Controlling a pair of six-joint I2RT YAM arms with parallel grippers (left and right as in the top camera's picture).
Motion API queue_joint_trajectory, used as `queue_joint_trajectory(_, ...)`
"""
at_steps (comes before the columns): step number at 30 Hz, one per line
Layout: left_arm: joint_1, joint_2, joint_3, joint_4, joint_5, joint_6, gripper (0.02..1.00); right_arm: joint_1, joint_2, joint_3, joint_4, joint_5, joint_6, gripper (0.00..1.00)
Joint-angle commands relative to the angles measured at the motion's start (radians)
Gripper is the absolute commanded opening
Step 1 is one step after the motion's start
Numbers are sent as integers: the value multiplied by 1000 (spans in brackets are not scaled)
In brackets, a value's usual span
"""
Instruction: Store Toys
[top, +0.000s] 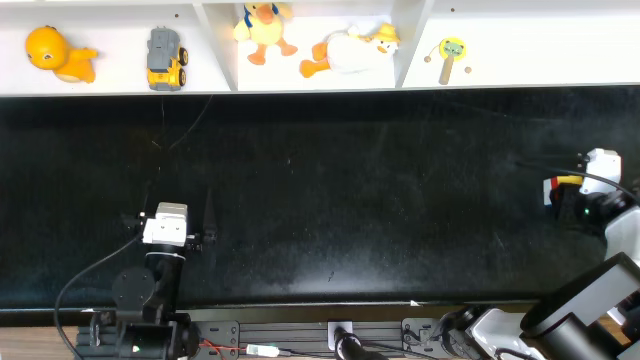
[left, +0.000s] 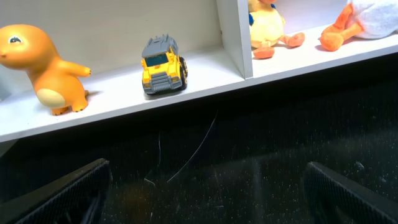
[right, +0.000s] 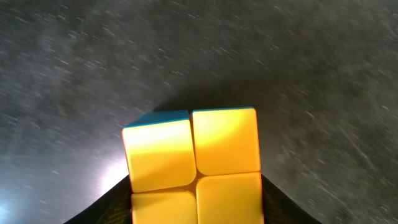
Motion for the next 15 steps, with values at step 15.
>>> queue_joint_trajectory(15,-3,-13,-6,0,-8,15,998,211,-72,244,-27,37,216,527)
